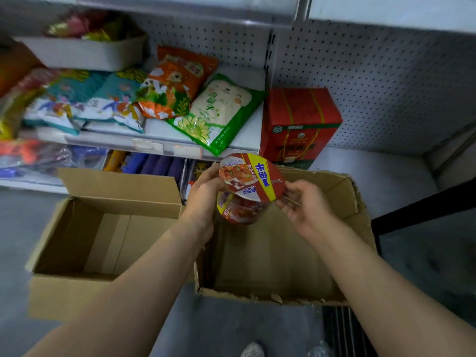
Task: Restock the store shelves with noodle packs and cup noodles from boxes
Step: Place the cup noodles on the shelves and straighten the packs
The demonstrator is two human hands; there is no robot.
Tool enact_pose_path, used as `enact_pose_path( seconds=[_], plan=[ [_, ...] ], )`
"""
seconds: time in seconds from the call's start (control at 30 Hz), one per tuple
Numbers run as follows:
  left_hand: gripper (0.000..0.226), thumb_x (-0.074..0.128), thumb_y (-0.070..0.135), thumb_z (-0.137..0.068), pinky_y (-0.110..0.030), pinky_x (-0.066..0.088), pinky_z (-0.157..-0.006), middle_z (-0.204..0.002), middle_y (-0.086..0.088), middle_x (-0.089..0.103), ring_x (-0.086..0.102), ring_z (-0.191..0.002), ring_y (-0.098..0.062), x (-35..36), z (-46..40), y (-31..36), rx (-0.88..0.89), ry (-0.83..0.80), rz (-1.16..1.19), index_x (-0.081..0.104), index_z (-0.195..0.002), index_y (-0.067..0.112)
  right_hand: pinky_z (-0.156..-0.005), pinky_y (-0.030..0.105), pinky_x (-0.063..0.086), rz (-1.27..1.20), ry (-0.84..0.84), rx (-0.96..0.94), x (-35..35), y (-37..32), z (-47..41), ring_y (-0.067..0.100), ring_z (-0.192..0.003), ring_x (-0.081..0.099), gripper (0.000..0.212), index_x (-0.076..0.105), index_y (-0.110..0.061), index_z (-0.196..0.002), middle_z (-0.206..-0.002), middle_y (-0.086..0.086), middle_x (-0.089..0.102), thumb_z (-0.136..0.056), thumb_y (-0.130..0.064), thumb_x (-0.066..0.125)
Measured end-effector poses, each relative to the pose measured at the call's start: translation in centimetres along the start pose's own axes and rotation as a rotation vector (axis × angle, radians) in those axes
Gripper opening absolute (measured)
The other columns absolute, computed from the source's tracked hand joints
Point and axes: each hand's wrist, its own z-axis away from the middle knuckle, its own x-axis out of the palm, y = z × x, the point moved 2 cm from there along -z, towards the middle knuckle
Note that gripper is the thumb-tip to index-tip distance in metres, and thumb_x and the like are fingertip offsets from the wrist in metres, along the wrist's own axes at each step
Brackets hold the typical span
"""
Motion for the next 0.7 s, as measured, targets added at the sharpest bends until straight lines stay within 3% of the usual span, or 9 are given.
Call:
enact_pose_path(
  seconds=[0.07, 0.17, 0.27, 0.33, 0.4, 0.5, 0.63, 0.7],
  plan=[
    [0.070, 0.060, 0.010, -0.071, -0.042, 0.045, -0.105, -0.124, 0.002, 0.071, 0.062, -0.120, -0.021, -0.2, 1.2, 2.2, 0.068, -0.037, -0.056, 0.058, -0.138, 0.030, -0.069, 0.023, 0.051, 0.001, -0.055, -0.052, 0.7, -1.4, 1.8, 0.014, -0.083, 0.060, 0.032, 0.067, -0.005, -0.103, -0.096, 0.007, 0.069, -0.092, 0.006, 0.039],
    [0.076, 0.055, -0.006, -0.081, -0.033, 0.049, -0.097, -0.129, 0.000, 0.068, 0.059, -0.123, -0.019, -0.5, 3.3, 5.3, 0.130, -0.079, -0.102, 0.047, -0.148, 0.028, -0.076, 0.021, 0.048, 0.094, -0.119, -0.202, 1.6, -3.0, 4.2, 0.016, -0.099, 0.063, 0.050, 0.070, -0.009, -0.116, -0.110, 0.006, 0.072, -0.083, 0.015, 0.043],
    [0.077, 0.057, -0.011, -0.085, -0.042, 0.050, -0.102, -0.129, -0.002, 0.067, 0.060, -0.123, -0.019, -1.7, 6.3, 8.0, 0.193, -0.106, -0.123, 0.043, -0.151, 0.028, -0.098, 0.032, 0.048, 0.083, -0.088, -0.300, 2.6, -3.9, 7.6, 0.020, -0.114, 0.064, 0.044, 0.072, -0.017, -0.111, -0.115, 0.007, 0.075, -0.085, 0.014, 0.055],
    [0.072, 0.061, -0.007, -0.089, -0.045, 0.052, -0.102, -0.131, -0.003, 0.064, 0.059, -0.124, -0.020, -2.6, 7.7, 9.5, 0.222, -0.120, -0.124, 0.045, -0.149, 0.029, -0.104, 0.036, 0.045, 0.068, -0.079, -0.338, 3.4, -4.6, 9.7, 0.019, -0.115, 0.065, 0.039, 0.071, -0.018, -0.112, -0.112, 0.003, 0.076, -0.087, 0.010, 0.061],
    [0.060, 0.062, -0.003, -0.094, -0.034, 0.059, -0.089, -0.129, -0.003, 0.065, 0.064, -0.117, -0.016, -3.3, 9.1, 11.5, 0.264, -0.140, -0.101, 0.048, -0.145, 0.027, -0.099, 0.036, 0.047, 0.026, -0.073, -0.401, 4.2, -5.7, 11.7, 0.019, -0.109, 0.067, 0.036, 0.072, -0.020, -0.109, -0.105, 0.001, 0.078, -0.087, 0.008, 0.064],
    [0.050, 0.062, 0.003, -0.096, -0.015, 0.056, -0.070, -0.113, 0.009, 0.070, 0.070, -0.096, 0.001, -4.1, 10.9, 14.1, 0.351, -0.144, -0.116, 0.051, -0.140, 0.023, -0.086, 0.033, 0.053, -0.047, -0.044, -0.503, 5.7, -7.9, 14.5, 0.018, -0.098, 0.069, 0.036, 0.068, -0.016, -0.118, -0.100, 0.001, 0.078, -0.088, 0.004, 0.067],
    [0.048, 0.064, 0.007, -0.096, -0.027, 0.055, -0.092, -0.127, 0.004, 0.069, 0.065, -0.116, -0.010, -4.8, 13.2, 16.6, 0.408, -0.122, -0.140, 0.055, -0.142, 0.019, -0.077, 0.027, 0.055, -0.038, -0.006, -0.619, 7.5, -10.3, 18.2, 0.019, -0.096, 0.070, 0.026, 0.065, -0.015, -0.110, -0.101, 0.004, 0.075, -0.086, -0.011, 0.075],
    [0.046, 0.063, 0.005, -0.095, -0.025, 0.054, -0.094, -0.125, 0.001, 0.069, 0.064, -0.116, -0.012, -4.9, 14.2, 18.1, 0.438, -0.104, -0.117, 0.056, -0.140, 0.014, -0.075, 0.024, 0.057, -0.020, -0.024, -0.662, 8.4, -11.3, 20.3, 0.021, -0.098, 0.072, 0.024, 0.065, -0.015, -0.108, -0.103, 0.007, 0.075, -0.086, -0.014, 0.076]
  ],
)
